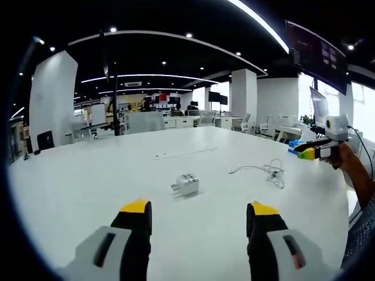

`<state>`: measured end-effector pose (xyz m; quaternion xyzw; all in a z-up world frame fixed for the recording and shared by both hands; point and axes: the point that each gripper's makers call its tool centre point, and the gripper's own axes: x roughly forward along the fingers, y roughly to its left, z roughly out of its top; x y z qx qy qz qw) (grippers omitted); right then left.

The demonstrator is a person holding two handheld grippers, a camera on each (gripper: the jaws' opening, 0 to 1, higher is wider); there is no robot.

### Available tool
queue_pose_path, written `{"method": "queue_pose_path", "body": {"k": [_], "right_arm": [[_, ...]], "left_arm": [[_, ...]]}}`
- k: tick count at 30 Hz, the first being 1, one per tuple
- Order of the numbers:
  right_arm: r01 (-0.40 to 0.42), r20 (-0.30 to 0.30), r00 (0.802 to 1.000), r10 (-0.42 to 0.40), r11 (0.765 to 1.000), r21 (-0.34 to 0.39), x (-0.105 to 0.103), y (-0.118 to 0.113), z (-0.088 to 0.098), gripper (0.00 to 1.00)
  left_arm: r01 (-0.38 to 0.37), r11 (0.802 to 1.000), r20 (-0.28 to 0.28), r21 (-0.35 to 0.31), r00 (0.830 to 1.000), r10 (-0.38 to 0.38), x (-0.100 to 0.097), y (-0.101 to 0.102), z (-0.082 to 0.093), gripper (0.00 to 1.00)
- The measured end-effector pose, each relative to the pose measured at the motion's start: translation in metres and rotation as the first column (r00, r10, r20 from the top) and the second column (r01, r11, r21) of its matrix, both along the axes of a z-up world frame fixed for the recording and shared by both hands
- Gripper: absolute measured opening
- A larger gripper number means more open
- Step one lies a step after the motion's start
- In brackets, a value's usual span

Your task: Plug the desk Type‑C cable into the charger adapter.

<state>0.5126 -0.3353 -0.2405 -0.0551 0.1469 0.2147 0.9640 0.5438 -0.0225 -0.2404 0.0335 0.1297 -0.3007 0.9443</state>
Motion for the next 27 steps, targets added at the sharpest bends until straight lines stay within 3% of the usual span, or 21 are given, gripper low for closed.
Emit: {"method": "queue_pose_path", "body": {"k": [6, 10, 21, 27], "right_arm": [[0.001, 0.001, 1.000, -0.001, 1.000, -0.004, 0.008, 0.001, 0.001, 0.34], [-0.002, -0.002, 1.000, 0.002, 1.000, 0.005, 0.011, 0.002, 0.002, 0.34], [0.011, -0.015, 1.000, -0.011, 1.000, -0.015, 0.016, -0.006, 0.000, 0.34], [0.017, -0.011, 1.000, -0.017, 1.000, -0.005, 0.018, -0.008, 0.003, 0.37]], "left_arm": [[0.012, 1.000, -0.005, 0.020, 1.000, -0.012, 0.011, 0.001, -0.002, 0.66], [0.035, 0.999, -0.010, -0.015, 0.999, -0.035, 0.017, 0.000, -0.001, 0.66], [0.071, 0.997, -0.001, -0.022, 0.997, -0.071, 0.028, 0.000, 0.004, 0.66], [0.132, 0.991, -0.007, -0.013, 0.991, -0.132, 0.033, -0.005, -0.002, 0.65]]}}
